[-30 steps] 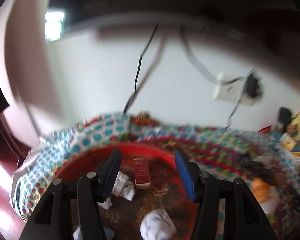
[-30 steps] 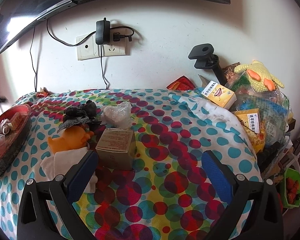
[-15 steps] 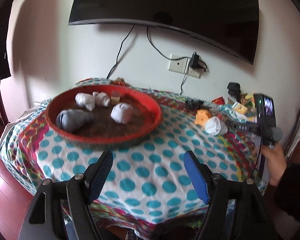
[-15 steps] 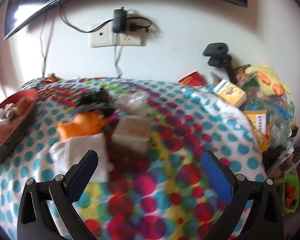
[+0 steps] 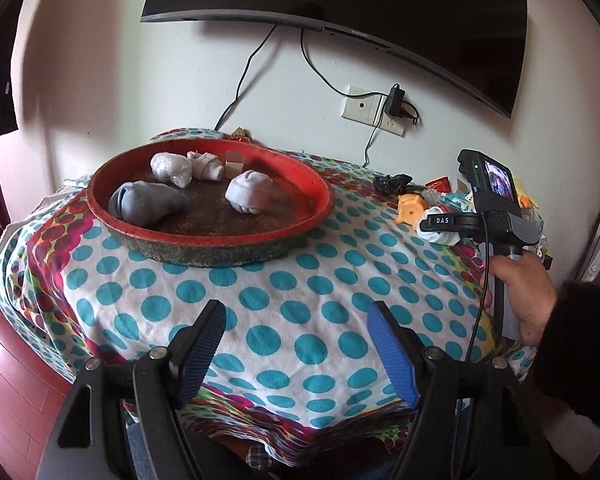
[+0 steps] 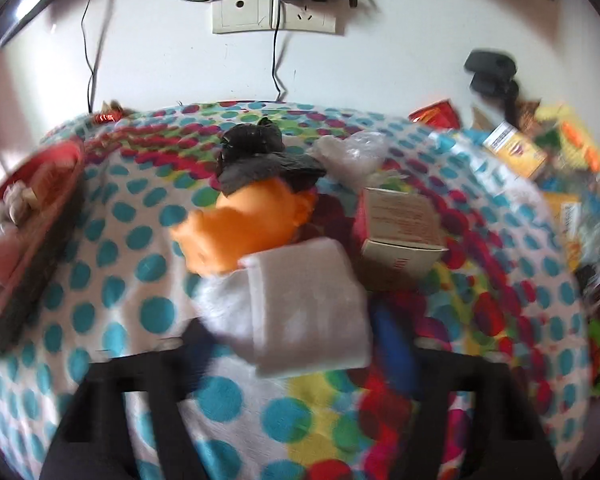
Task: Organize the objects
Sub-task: 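Grasp the white folded cloth with the right gripper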
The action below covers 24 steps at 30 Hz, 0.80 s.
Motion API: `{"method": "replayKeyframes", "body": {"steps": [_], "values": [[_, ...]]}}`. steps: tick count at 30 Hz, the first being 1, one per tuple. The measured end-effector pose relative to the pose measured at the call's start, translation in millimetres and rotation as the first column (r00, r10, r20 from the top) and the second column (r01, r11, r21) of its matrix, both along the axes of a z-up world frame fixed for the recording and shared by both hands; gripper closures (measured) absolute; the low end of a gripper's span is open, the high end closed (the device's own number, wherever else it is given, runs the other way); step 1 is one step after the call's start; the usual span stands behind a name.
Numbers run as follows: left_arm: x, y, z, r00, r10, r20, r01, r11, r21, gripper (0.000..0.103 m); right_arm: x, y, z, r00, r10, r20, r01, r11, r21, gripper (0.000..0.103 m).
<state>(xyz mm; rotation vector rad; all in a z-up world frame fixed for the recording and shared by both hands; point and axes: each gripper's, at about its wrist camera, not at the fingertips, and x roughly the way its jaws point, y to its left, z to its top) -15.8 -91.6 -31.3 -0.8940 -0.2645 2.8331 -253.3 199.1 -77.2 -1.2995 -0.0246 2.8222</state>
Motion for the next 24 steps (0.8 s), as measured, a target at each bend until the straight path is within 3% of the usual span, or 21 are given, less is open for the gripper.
{"method": "replayKeyframes", "body": {"steps": [1,9,17,24], "values": [[1,1,1,1.000,0.000,-0.005,0.000,1.000,-0.004,0.028,1,-4,2,1.000,-0.001,-0.004,0.001,1.000,0.015,0.061],[2,-5,1,0.998,0.062,-0.003,-0.062,0.998,-0.022,0.028,11,-12,19,1.000,-0.011,-0.023,0.012,0.998,0.059,0.062],[5,-22,5,0.983,0.185,-0.019,-0.186,0.982,-0.037,0.028,23,-40,64,0.993,0.031,-0.113,-0.019,0.994,0.106,0.062],[6,-20,5,0.982,0.187,-0.017,-0.188,0.981,-0.046,0.028,30,-72,99,0.979,0.102,-0.178,-0.079,0.988,0.132,0.062]]}}
